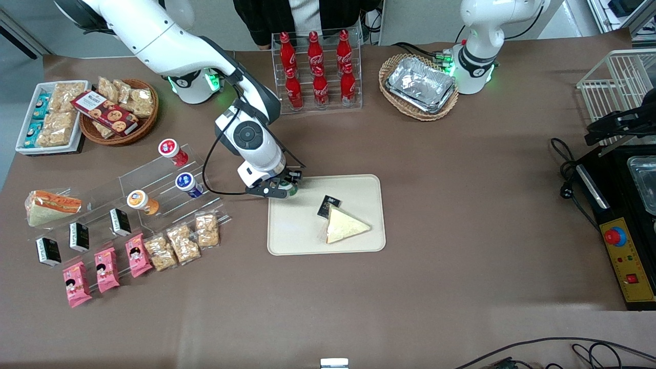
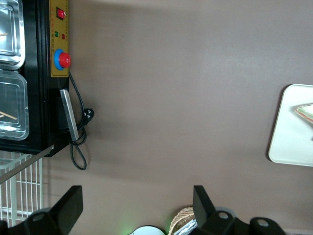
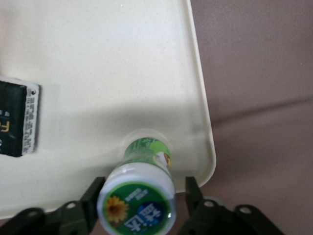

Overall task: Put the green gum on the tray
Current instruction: 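Lower the green cup onto the tray and open the right gripper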

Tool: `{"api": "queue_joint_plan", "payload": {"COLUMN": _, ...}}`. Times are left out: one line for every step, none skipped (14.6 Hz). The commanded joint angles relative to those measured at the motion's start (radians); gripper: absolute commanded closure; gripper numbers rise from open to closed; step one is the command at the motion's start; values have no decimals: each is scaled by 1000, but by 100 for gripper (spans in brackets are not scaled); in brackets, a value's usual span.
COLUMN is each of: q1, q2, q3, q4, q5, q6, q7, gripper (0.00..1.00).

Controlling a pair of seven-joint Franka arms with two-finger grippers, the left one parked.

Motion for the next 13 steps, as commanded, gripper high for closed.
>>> {"api": "queue_joint_plan", "payload": {"q1": 2, "q2": 22, "q3": -4, "q4": 20, "q5": -26, "q6": 12, "q7": 26, "gripper": 0}}
{"api": "queue_joint_plan", "payload": {"q1": 2, "q2": 22, "q3": -4, "q4": 22, "q5": -26, "q6": 12, "q7": 26, "gripper": 0}}
{"api": "queue_joint_plan", "payload": {"q1": -2, "q2": 21, "q3": -4, "q4": 22, "q5": -26, "q6": 10, "q7": 27, "gripper": 0}}
{"api": "queue_joint_plan", "payload": {"q1": -10, "q2": 15, "q3": -4, "q4": 23, "q5": -26, "q6": 7, "q7": 28, "gripper": 0}}
{"api": "queue_joint_plan", "payload": {"q1": -11, "q2": -7, "q3": -6, "q4": 25, "q5": -26, "q6": 0, "q7": 26, "gripper": 0}}
{"api": "queue_joint_plan", "payload": {"q1": -25, "q2": -40, "q3": -6, "q4": 25, "q5": -25, "q6": -6, "q7": 26, "gripper": 0}}
{"api": "queue_joint_plan", "payload": {"q1": -48, "q2": -80, "q3": -7, "q4": 26, "q5": -25, "q6": -25, "q7": 18, "gripper": 0}}
{"api": "queue_joint_plan", "payload": {"q1": -71, "q2": -117, "q3": -6, "q4": 29, "q5": -25, "q6": -54, "q7": 15, "gripper": 0}}
{"api": "queue_joint_plan", "payload": {"q1": -86, "q2": -154, "q3": -4, "q4": 41, "q5": -17, "q6": -95, "q7": 14, "gripper": 0}}
{"api": "queue_joint_plan", "payload": {"q1": -94, "q2": -188, "q3": -4, "q4": 64, "q5": -17, "q6": -156, "q7": 14, "gripper": 0}}
{"api": "queue_joint_plan", "payload": {"q1": -97, "q2": -226, "q3": -7, "q4": 93, "q5": -14, "q6": -236, "q7": 11, "gripper": 0}}
{"api": "queue_joint_plan", "payload": {"q1": -102, "q2": -269, "q3": -10, "q4": 127, "q5": -11, "q6": -331, "q7": 11, "gripper": 0}}
{"api": "queue_joint_plan", "payload": {"q1": -102, "q2": -309, "q3": -27, "q4": 164, "q5": -6, "q6": -438, "q7": 9, "gripper": 0}}
